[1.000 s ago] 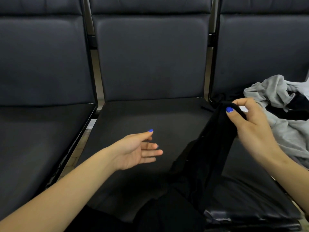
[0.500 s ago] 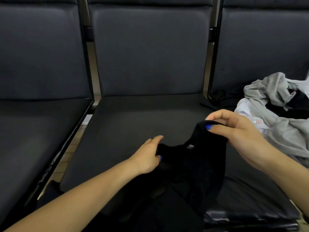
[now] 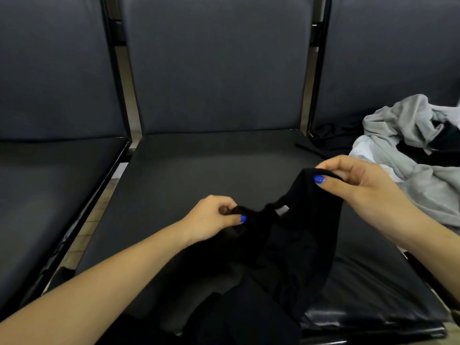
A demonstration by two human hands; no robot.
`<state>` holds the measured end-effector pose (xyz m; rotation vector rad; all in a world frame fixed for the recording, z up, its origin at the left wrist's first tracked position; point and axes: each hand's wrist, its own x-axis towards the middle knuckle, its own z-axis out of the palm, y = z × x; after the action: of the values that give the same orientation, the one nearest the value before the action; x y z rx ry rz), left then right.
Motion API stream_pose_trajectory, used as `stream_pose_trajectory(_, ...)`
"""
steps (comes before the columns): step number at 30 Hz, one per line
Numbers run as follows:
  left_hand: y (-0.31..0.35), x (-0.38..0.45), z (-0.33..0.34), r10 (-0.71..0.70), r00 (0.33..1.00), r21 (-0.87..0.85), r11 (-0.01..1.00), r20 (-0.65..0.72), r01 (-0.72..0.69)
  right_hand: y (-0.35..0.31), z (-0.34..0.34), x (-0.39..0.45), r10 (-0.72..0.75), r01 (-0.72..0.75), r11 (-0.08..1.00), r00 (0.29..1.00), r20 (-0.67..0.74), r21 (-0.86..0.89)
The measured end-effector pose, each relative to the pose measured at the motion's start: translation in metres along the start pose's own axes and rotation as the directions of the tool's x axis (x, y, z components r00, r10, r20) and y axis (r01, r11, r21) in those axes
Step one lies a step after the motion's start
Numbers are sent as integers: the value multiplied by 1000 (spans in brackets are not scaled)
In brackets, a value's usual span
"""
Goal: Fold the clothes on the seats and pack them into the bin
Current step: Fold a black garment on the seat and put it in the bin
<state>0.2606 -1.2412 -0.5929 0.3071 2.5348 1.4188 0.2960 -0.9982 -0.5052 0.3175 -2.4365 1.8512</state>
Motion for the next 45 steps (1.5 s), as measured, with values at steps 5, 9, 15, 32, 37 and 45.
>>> stream_pose_trajectory(5,23,-6,-10,-27,997,-301,953,-75,3,10,-7,4,52,-55,990,998,-25,-133)
stream_pose_trajectory(9,35,-13,-16,-9,1000,-286,958,-28,1,13,-11,6,110,-119,987,990,-87,-105)
stream_pose_trajectory(15,31,-37,-6,-105,970,-313,934,219,172,20,-8,3,184,-188,957,982,-38,-222)
stream_pose_trajectory(32,43,-161,-26,36,833,-499,814,552,296,8,-24,-39,342,-457,852,856,387,258)
stream_pose_trajectory(37,60,-165,-66,229,907,-897,360,353,259,-6,-27,-50,245,-434,814,859,449,386)
stream_pose_trajectory(45,81,-164,-101,190,979,-898,439,76,-15,-31,-40,-57,125,-304,861,904,410,407)
